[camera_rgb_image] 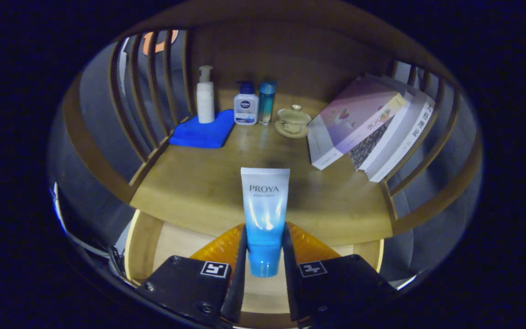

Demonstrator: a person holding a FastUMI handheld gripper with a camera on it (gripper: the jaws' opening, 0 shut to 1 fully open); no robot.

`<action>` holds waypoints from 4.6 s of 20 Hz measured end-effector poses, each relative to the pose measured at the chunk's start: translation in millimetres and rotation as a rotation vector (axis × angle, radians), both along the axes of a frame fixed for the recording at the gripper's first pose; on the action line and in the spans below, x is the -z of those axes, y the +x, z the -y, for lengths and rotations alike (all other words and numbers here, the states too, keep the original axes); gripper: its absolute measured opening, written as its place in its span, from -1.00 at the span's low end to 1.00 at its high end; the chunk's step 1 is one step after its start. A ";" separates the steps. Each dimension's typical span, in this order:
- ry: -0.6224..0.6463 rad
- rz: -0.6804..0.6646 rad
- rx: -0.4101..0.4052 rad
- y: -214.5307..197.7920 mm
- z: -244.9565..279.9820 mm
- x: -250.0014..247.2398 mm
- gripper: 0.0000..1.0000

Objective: Pull open the drawer, take out the items inside it, and place them on the countertop above the cabinet.

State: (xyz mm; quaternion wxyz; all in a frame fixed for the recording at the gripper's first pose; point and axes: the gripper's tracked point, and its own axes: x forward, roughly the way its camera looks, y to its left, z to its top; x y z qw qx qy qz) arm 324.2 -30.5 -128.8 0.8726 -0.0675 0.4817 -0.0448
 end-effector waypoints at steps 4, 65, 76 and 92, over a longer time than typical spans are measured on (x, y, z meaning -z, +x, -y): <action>-0.037 -0.011 0.078 16.3 17.1 23.9 -0.16; 0.157 0.675 -0.068 -301.4 -48.3 58.2 1.00; 0.139 0.628 -0.008 -303.2 -44.1 133.7 1.00; 0.094 0.695 0.030 -270.5 -25.2 139.0 1.00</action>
